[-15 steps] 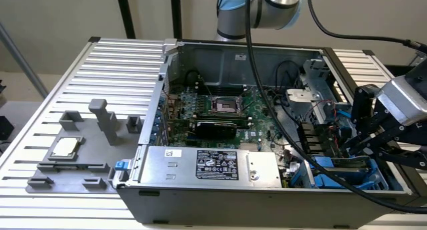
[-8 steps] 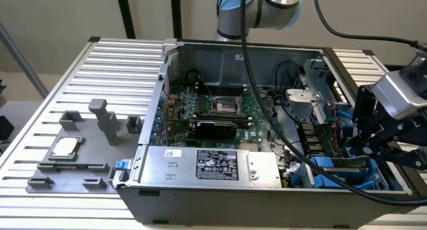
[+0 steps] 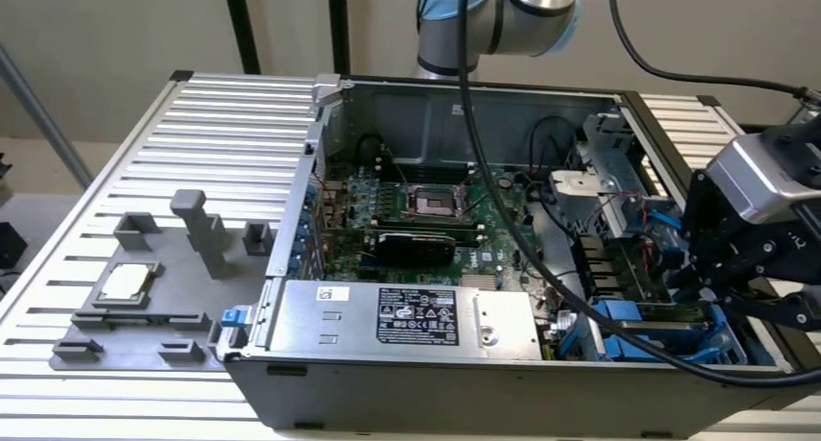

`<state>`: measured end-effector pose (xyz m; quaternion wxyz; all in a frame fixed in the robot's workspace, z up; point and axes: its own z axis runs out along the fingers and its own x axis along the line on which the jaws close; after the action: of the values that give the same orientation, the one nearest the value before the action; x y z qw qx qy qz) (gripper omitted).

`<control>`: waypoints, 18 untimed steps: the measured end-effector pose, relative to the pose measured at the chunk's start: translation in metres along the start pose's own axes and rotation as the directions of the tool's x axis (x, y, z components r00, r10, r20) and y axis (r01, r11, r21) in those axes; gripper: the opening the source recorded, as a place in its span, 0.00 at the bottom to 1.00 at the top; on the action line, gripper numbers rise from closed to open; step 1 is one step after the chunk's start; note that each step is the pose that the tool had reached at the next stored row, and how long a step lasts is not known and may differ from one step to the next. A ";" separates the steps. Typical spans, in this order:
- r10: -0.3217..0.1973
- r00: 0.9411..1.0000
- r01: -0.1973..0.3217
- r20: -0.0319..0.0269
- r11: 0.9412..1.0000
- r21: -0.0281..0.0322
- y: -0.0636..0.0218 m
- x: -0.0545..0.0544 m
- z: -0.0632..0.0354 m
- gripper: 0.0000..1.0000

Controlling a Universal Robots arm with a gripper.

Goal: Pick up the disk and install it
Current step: 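Insert the first disk wire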

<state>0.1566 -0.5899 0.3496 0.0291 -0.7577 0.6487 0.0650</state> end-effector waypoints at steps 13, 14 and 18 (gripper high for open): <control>0.085 0.995 -0.085 -0.045 0.996 0.006 0.0047 0.000 0.0038 0.16; 0.088 0.995 -0.087 -0.047 0.996 0.006 0.0062 0.000 0.0041 0.16; 0.097 0.994 -0.097 -0.048 0.995 0.009 0.0095 -0.001 0.0045 0.16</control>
<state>0.1467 -0.5895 0.3457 0.0124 -0.7267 0.6853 0.0458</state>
